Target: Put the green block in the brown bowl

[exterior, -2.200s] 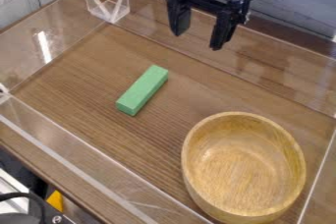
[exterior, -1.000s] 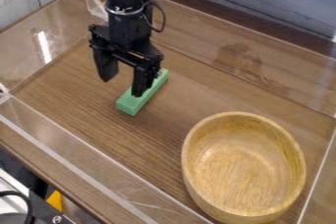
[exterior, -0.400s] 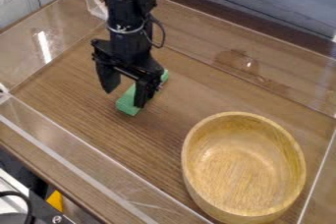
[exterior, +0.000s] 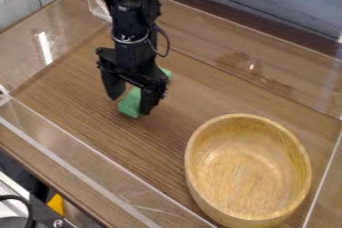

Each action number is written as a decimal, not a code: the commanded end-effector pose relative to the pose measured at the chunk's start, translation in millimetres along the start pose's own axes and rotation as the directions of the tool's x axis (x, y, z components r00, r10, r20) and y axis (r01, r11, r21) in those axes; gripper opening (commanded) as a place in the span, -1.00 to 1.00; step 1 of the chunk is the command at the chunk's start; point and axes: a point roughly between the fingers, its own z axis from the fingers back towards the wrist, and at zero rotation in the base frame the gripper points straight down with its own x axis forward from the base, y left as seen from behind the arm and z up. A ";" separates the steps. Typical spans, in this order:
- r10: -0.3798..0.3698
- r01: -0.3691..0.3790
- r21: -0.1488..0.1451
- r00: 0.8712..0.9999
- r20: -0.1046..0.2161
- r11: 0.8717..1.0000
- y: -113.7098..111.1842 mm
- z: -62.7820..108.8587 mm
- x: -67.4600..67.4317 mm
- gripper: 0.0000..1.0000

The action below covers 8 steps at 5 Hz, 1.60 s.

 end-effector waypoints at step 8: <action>-0.007 0.009 -0.044 0.999 0.046 0.999 -9.6 24.0 11.9 -1.00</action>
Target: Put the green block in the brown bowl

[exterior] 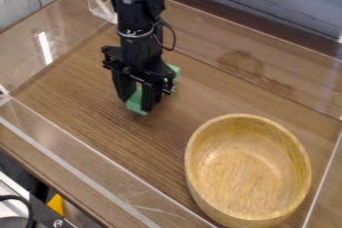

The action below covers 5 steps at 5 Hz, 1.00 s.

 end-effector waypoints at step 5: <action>0.062 -0.064 0.014 0.993 0.105 0.998 22.1 27.9 39.3 -1.00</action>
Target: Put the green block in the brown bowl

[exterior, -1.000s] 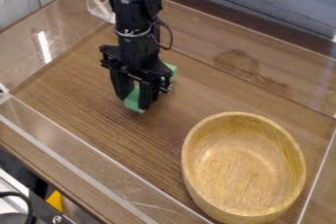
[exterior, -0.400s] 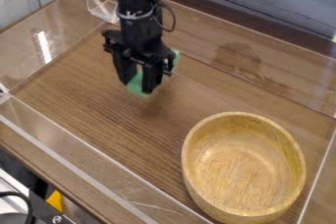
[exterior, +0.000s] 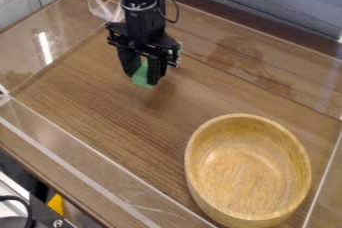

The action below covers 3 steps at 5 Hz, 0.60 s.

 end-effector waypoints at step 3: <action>0.042 -0.042 0.013 0.998 0.047 0.999 10.7 9.0 17.6 1.00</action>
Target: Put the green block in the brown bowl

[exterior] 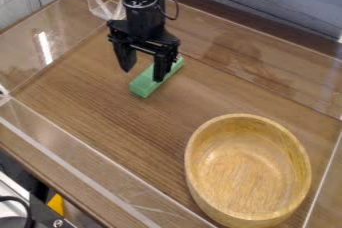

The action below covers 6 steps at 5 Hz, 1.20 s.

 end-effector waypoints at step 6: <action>0.046 -0.046 0.006 0.997 0.061 0.999 16.0 10.1 17.1 1.00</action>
